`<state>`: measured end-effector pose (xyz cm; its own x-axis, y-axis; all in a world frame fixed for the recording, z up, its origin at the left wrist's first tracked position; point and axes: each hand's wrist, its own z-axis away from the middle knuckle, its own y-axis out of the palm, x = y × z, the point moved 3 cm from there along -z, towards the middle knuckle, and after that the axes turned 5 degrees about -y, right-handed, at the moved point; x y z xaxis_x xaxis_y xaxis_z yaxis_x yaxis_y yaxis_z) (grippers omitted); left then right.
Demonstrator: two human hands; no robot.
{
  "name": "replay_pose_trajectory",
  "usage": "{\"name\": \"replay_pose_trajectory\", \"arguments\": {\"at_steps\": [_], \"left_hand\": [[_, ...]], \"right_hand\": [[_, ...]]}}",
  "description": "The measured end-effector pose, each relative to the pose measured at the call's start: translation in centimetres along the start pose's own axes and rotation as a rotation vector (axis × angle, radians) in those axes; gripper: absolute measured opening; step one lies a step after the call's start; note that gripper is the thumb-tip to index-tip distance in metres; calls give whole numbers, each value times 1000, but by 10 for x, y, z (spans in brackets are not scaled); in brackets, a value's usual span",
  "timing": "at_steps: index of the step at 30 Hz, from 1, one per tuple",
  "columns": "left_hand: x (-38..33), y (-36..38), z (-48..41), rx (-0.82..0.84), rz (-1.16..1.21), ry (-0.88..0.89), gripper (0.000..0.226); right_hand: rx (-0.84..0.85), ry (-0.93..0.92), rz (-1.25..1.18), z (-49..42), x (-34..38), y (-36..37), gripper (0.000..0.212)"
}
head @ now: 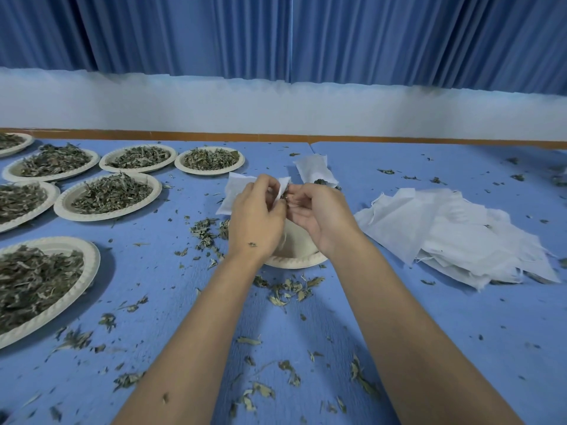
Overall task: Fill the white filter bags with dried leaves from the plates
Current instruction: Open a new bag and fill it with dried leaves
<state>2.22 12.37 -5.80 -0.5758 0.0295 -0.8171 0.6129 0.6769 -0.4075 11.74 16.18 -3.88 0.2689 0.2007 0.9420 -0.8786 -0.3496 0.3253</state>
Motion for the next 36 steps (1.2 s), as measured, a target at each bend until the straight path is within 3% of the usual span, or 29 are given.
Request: {"name": "replay_pose_trajectory", "arguments": {"at_steps": [6,10,14,17,19,22,28,34,36], "left_hand": [[5,2,-1,-10,-1,-26,21],[11,-1,-2,-22,92,-91,18],[10,-10,0,-136,110,-78,27],[8,-17,-2,-182,164,-65,29],[7,-20,-2,-191,155,-48,32],[2,-24,-3,-218,120,5,35],[2,-29,-7,-202,130,51,31],[10,-31,-10,-138,240,-14,31],[10,-30,-10,-121,243,-9,32]], "right_hand": [[-68,18,70,1,0,3,37],[-32,-4,260,-1,0,-1,30],[-19,-93,375,-5,1,-10,30],[-130,-313,854,-10,4,-23,29],[-56,-347,1205,-15,0,-25,29],[70,-296,1418,-21,-12,-27,34],[260,-319,1564,-20,-32,-12,18],[374,-393,1515,-17,-31,-2,21],[388,-435,1531,-14,-30,1,30]]}}
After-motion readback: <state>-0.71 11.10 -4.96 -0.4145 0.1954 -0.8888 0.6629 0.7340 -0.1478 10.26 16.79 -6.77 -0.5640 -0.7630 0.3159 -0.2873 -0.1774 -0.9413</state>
